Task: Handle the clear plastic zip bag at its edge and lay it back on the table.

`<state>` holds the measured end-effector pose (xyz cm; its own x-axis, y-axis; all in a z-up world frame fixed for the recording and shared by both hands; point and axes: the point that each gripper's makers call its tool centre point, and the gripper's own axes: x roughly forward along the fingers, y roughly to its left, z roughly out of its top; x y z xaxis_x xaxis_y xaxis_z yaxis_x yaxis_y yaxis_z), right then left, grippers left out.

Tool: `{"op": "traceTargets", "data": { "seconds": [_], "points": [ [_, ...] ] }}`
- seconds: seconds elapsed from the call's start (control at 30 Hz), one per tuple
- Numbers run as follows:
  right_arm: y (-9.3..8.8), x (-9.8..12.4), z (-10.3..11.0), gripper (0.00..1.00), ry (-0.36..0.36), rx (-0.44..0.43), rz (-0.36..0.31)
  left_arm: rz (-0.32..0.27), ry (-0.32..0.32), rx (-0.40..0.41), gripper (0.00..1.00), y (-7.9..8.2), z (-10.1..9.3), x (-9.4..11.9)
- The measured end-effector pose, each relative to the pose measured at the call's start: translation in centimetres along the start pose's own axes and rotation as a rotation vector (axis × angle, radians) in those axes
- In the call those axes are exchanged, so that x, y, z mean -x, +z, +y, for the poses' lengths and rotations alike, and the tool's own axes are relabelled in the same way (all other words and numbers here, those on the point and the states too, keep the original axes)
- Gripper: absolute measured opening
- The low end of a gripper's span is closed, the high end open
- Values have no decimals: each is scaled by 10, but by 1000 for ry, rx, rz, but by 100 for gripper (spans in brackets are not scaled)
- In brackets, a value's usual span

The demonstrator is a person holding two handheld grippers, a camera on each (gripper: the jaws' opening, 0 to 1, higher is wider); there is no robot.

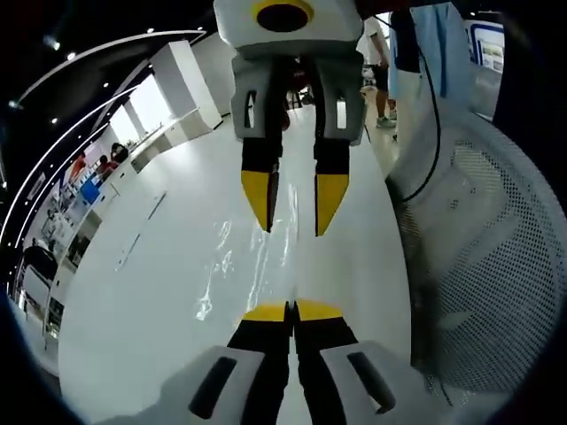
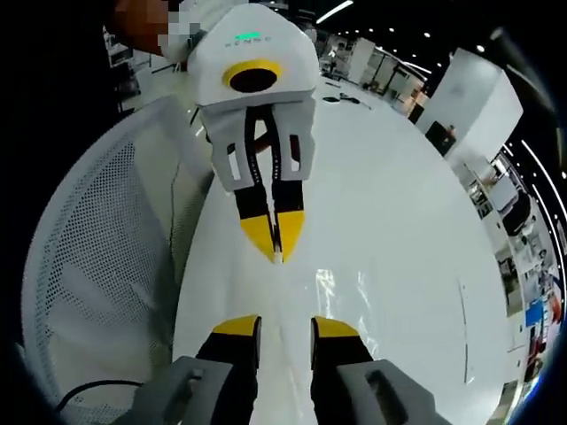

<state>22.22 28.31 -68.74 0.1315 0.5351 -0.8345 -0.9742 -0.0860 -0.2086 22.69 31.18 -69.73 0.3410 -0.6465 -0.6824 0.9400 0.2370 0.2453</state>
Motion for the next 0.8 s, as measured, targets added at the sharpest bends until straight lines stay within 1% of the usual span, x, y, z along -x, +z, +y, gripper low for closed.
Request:
{"op": "traceTargets", "data": {
  "seconds": [0.03, 0.07, 0.1, 0.17, 0.27, 0.53, 0.67, 0.8],
  "points": [
    [5, -1, -5, 17, -34, 28, -19, 0, -1, 0, 0, 0, 0, 0],
    [7, -1, -4, 13, -29, 23, -24, -1, -1, -3, 0, 1, 0, 0],
    [8, -3, -3, 12, -23, 15, -22, -1, -1, -5, 0, 1, 1, -1],
    [9, -5, -4, 12, -27, 17, -27, -1, -5, -10, 0, 1, 0, -2],
    [12, -9, -2, 12, -13, 14, -32, 2, -10, -14, 0, 0, -1, -3],
    [20, -13, -1, 12, 1, -12, -57, -10, -14, -10, 0, 6, -2, -2],
    [26, -13, 0, 10, 6, -21, -66, -13, -17, -12, 0, 9, -1, -2],
    [26, -14, -1, 6, 12, 4, -54, -11, -18, -18, 0, 10, -2, -4]
  ]
}}
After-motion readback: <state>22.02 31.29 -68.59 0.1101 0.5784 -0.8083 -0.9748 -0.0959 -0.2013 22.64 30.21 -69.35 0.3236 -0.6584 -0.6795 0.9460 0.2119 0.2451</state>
